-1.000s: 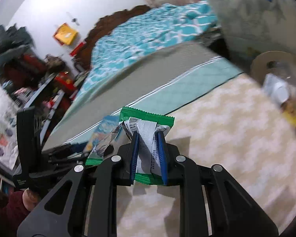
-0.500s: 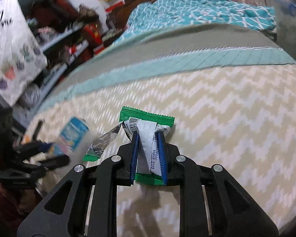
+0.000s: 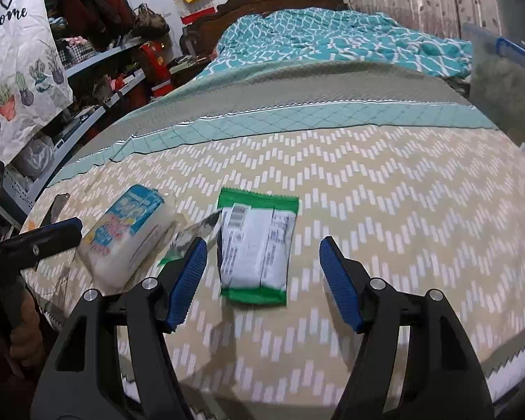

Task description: Collect trash

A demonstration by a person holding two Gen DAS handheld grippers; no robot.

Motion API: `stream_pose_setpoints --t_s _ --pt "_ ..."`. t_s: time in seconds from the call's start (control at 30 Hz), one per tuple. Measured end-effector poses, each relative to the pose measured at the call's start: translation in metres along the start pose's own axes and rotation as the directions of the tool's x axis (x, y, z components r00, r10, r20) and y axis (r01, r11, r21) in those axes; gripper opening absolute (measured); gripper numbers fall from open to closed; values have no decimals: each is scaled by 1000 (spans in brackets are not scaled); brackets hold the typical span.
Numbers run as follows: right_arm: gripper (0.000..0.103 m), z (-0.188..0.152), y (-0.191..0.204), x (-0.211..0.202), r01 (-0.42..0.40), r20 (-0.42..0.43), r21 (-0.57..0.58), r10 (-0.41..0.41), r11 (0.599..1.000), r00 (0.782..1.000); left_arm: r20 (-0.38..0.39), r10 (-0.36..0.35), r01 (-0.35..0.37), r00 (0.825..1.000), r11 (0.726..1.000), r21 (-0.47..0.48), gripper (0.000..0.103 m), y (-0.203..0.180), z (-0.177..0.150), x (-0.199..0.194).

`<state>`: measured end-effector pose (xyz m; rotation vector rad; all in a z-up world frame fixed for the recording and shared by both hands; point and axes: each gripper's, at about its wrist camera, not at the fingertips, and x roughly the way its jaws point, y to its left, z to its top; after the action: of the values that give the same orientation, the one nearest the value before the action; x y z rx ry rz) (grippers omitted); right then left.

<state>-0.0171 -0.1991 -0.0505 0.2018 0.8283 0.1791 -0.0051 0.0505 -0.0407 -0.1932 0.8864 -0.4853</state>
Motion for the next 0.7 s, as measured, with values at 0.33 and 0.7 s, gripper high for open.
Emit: stream_pose_setpoints --t_s 0.33,0.7 --pt "68 -8 15 13 -5 -48 -44 3 999 999 -26 54 -52 998 995 88 94 -23 -2 19" --pt "68 -9 10 19 35 -47 -29 -36 999 998 -41 134 -127 990 980 156 93 -32 -5 43"
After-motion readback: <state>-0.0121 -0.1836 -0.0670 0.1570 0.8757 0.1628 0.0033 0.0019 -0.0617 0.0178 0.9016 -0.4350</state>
